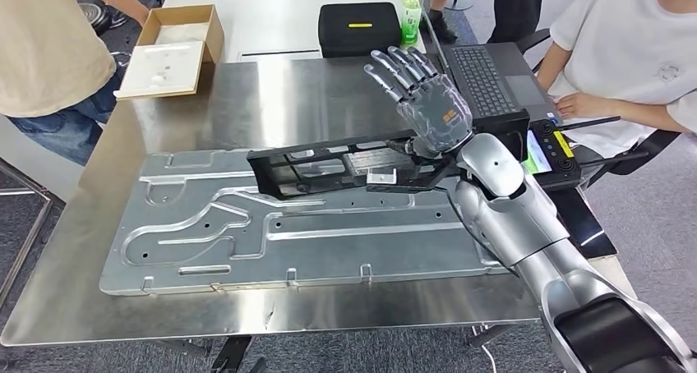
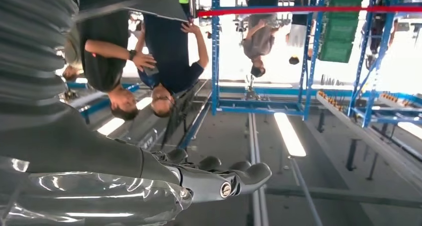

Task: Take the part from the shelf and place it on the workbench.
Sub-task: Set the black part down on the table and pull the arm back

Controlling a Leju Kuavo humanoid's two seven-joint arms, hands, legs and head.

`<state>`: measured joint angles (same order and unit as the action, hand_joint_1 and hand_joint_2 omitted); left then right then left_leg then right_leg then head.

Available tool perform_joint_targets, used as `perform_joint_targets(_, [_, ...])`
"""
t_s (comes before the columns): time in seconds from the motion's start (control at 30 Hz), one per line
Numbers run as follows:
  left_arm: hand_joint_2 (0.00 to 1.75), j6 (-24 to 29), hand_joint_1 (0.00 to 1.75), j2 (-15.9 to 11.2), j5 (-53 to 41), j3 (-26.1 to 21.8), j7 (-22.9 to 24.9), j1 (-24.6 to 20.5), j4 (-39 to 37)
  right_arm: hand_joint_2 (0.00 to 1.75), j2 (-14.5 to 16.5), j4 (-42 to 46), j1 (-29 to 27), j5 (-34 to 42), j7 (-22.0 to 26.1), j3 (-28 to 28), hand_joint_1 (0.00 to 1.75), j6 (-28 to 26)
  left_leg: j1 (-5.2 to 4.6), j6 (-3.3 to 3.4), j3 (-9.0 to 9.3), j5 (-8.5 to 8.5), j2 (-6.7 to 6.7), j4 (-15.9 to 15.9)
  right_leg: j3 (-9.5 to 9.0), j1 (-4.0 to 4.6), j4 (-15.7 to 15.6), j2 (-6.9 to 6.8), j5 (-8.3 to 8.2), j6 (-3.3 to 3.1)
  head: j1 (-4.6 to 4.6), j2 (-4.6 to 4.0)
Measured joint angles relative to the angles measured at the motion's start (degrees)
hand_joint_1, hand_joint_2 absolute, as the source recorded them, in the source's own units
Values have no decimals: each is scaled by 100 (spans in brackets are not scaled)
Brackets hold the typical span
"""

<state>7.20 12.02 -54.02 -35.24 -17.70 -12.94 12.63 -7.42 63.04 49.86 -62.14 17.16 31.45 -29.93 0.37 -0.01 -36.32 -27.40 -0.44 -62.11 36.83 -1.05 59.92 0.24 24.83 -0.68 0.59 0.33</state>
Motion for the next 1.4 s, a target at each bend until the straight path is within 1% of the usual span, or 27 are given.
perform_joint_targets(0.1, [0, 1, 0, 0, -1, -7, -2, 0, 0, 0, 43, -46, 6, 60, 0, -37, 0, 50, 15, -52, -506, -472, 11, -1067, -27, 22, -4, -5, 19, -54, 1, 0])
perform_joint_targets(0.13, [0, 1, 0, 0, -1, -9, -2, 6, 0, 0, 47, -64, 4, 63, 0, -41, 0, 57, 16, -49, -631, -513, 11, -1293, -32, 34, -1, -6, 25, -64, 1, 0])
perform_joint_targets(0.17, [0, 1, 0, 0, -1, -10, -2, 11, 0, 0, 50, -80, 4, 65, 0, -45, 0, 62, 15, -34, -658, -444, 11, -1308, -40, 46, 3, -6, 32, -69, 1, 0])
perform_joint_targets(0.2, [0, 1, 0, 0, -1, -12, -2, 14, 0, 0, 54, -91, 4, 66, 0, -50, 0, 64, 10, -4, -566, -271, 10, -1087, -53, 58, 5, -3, 40, -73, 1, 0])
perform_joint_targets(0.27, [0, 2, 0, -2, -1, -14, -2, 5, 0, 0, 65, -101, 12, 68, 0, -63, 0, 64, -18, 88, -199, 124, 9, -308, -84, 83, 6, 1, 61, -71, 0, 0])
perform_joint_targets(0.33, [0, 4, 0, -5, -1, -17, -4, -8, 0, 0, 76, -114, 29, 83, 0, -71, 0, 81, -58, 154, 42, 270, 7, 207, -84, 91, 3, 3, 65, -40, -1, 0])
perform_joint_targets(0.43, [0, 5, 0, -4, -1, -20, -9, -5, 0, 0, 90, -137, 37, 123, 4, -77, 0, 147, -59, 196, 102, 286, 8, 355, -87, 79, -29, -2, 56, 55, -1, 0])
perform_joint_targets(0.5, [0, 5, 0, -2, -1, -21, -13, -11, 0, 0, 95, -149, 53, 148, 7, -94, 0, 175, -21, 242, 157, 338, 17, 455, -23, 80, 134, -5, 187, 112, -2, 0])
perform_joint_targets(0.53, [0, 5, 0, 0, -1, -22, -15, -16, 0, 0, 95, -156, 63, 162, 7, -107, 0, 193, -7, 259, 177, 355, 21, 488, 94, 73, 386, -6, 335, 135, -3, 0])
perform_joint_targets(0.6, [0, 4, 0, 2, -1, -25, -15, -25, 0, 0, 96, -180, 66, 193, 8, -123, 0, 226, -9, 281, 180, 357, 23, 495, 453, 48, 1108, -5, 662, 177, -2, 0])
perform_joint_targets(0.63, [0, 3, 0, 2, -1, -26, -15, -22, 0, 0, 96, -195, 54, 207, 9, -125, 0, 236, -8, 283, 180, 353, 22, 493, 601, 29, 1388, -7, 734, 200, -3, 0])
perform_joint_targets(0.67, [0, 2, 0, 3, -2, -27, -15, -16, 0, 0, 97, -209, 43, 216, 10, -126, 0, 239, -4, 280, 180, 348, 19, 487, 663, 8, 1480, -9, 701, 220, -3, 0])
perform_joint_targets(0.7, [0, 1, 0, 5, -2, -28, -15, -10, 0, 0, 97, -220, 38, 220, 11, -128, 0, 239, 3, 268, 182, 338, 13, 472, 607, -13, 1339, -13, 556, 235, -4, 0])
perform_joint_targets(0.77, [0, 1, 0, 12, -3, -30, -15, -3, 0, 0, 97, -230, 45, 221, 10, -138, 0, 239, 16, 220, 174, 290, 2, 410, 259, -43, 612, -23, 169, 251, -4, 0])
perform_joint_targets(0.8, [0, 1, 0, 14, -3, -32, -15, -6, 0, 0, 102, -231, 52, 222, 10, -143, 0, 239, 10, 188, 159, 261, -1, 365, 101, -39, 282, -23, 49, 241, -2, 0])
perform_joint_targets(0.83, [0, 1, 0, 15, -3, -34, -15, -10, 0, 0, 106, -233, 55, 224, 10, -148, 0, 239, 1, 159, 143, 238, -1, 332, 9, -34, 85, -21, 4, 225, -1, 0])
perform_joint_targets(0.87, [0, 1, 0, 15, -3, -37, -15, -12, 0, 0, 110, -238, 55, 225, 10, -150, 0, 240, -10, 134, 130, 226, -2, 316, -15, -23, 27, -16, 25, 202, 0, 0])
perform_joint_targets(0.93, [0, 2, 0, 15, -3, -42, -16, -8, 0, 0, 112, -246, 55, 225, 11, -158, 0, 241, -12, 85, 125, 214, -1, 313, -12, -17, 13, -9, 21, 139, -1, 0])
perform_joint_targets(1.0, [0, 3, 0, 14, -3, -45, -15, -6, 0, 0, 120, -249, 64, 225, 11, -165, 0, 241, 2, 24, 67, 86, 4, 153, -36, -34, -17, -12, 9, 67, 2, 0])
perform_joint_targets(1.03, [0, 3, 0, 13, -3, -46, -15, -9, 0, 0, 129, -249, 68, 225, 11, -166, 0, 241, 12, -5, -33, -58, 8, -86, -52, -44, -32, -15, 6, 37, 3, 0])
perform_joint_targets(1.1, [0, 3, 0, 13, -3, -48, -15, -8, 0, 0, 140, -252, 68, 226, 11, -166, 0, 243, 28, -49, -381, -412, 12, -843, -65, -41, -35, -21, 15, 6, 4, 0])
perform_joint_targets(1.13, [0, 3, 0, 13, -4, -49, -15, -2, 0, 0, 143, -256, 63, 231, 13, -166, 0, 246, 34, -60, -549, -514, 12, -1172, -67, -36, -33, -22, 19, 1, 3, 0])
perform_joint_targets(1.17, [0, 3, 0, 13, -5, -49, -15, 6, 0, 0, 143, -260, 58, 247, 19, -166, 0, 254, 35, -64, -642, -513, 13, -1330, -69, -34, -29, -21, 24, -2, 4, 0])
perform_joint_targets(1.2, [0, 3, 0, 13, -7, -50, -15, 12, 0, 0, 144, -262, 55, 282, 30, -166, 0, 272, 35, -60, -625, -398, 13, -1259, -76, -33, -25, -19, 30, -1, 4, 0])
perform_joint_targets(1.27, [0, 3, 0, 10, -14, -52, -15, 11, 0, 0, 154, -255, 56, 418, 65, -175, 0, 335, 35, -32, -318, 19, 13, -550, -99, -36, -14, -12, 53, 18, 4, 0])
perform_joint_targets(1.33, [0, 1, 0, 8, -33, -54, -17, -6, 0, 0, 170, -241, 72, 606, 108, -201, 0, 426, 14, 7, -6, 252, 8, 106, -108, -21, -5, -3, 71, 65, 5, 0])
perform_joint_targets(1.4, [87, -4, 0, 9, -54, -54, -19, -12, 0, 0, 184, -218, 74, 835, 157, -238, 0, 542, -13, 49, 78, 251, -3, 272, -106, -5, -20, 1, 64, 125, 4, 0])
